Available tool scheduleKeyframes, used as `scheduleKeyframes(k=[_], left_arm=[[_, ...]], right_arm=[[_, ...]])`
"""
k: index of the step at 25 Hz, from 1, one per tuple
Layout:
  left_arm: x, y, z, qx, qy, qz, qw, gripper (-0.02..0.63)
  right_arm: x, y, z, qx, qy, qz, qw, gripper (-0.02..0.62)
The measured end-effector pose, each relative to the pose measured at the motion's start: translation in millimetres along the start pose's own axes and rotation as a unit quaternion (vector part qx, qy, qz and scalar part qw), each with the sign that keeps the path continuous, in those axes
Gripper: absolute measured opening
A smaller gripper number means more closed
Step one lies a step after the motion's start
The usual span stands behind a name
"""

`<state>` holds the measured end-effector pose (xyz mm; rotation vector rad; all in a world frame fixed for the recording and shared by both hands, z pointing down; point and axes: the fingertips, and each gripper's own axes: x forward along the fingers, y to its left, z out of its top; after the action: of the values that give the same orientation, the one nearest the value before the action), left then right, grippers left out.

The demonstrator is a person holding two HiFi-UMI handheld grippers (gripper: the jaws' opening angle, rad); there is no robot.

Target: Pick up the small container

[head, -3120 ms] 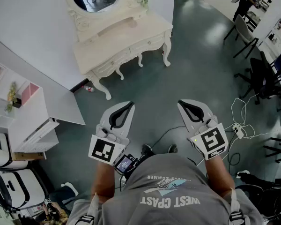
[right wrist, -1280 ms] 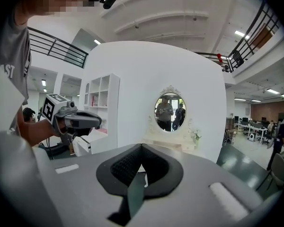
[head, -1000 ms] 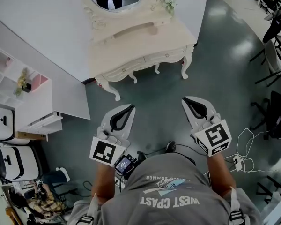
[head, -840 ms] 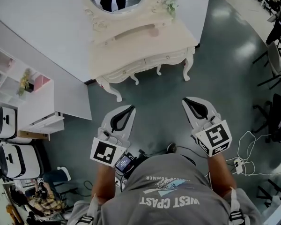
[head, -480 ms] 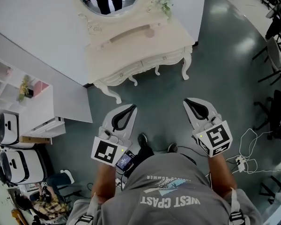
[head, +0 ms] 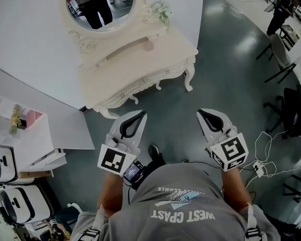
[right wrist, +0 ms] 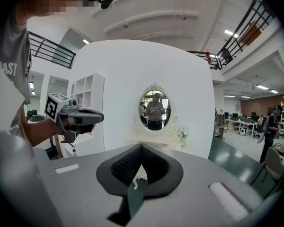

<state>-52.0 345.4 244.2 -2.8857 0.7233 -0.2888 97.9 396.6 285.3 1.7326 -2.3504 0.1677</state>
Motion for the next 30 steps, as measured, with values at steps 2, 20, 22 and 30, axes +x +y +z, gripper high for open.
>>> scheduleKeyframes(k=[2, 20, 22, 30], left_arm=[[3, 19, 2, 0.001, -0.009, -0.009, 0.9999, 0.002], [17, 153, -24, -0.018, -0.046, -0.087, 0.9950, 0.002], [17, 159, -27, -0.018, -0.046, -0.091, 0.9947, 0.002], [32, 189, -42, -0.032, -0.032, -0.061, 0.9971, 0.002]], right_arm=[[14, 2, 5, 0.002, 0.003, -0.011, 1.000, 0.002], [117, 32, 52, -0.007, 0.025, -0.098, 0.995, 0.002], [122, 33, 56, -0.012, 0.023, -0.101, 0.995, 0.002], [158, 13, 59, -0.019, 0.028, -0.079, 0.996, 0.002]])
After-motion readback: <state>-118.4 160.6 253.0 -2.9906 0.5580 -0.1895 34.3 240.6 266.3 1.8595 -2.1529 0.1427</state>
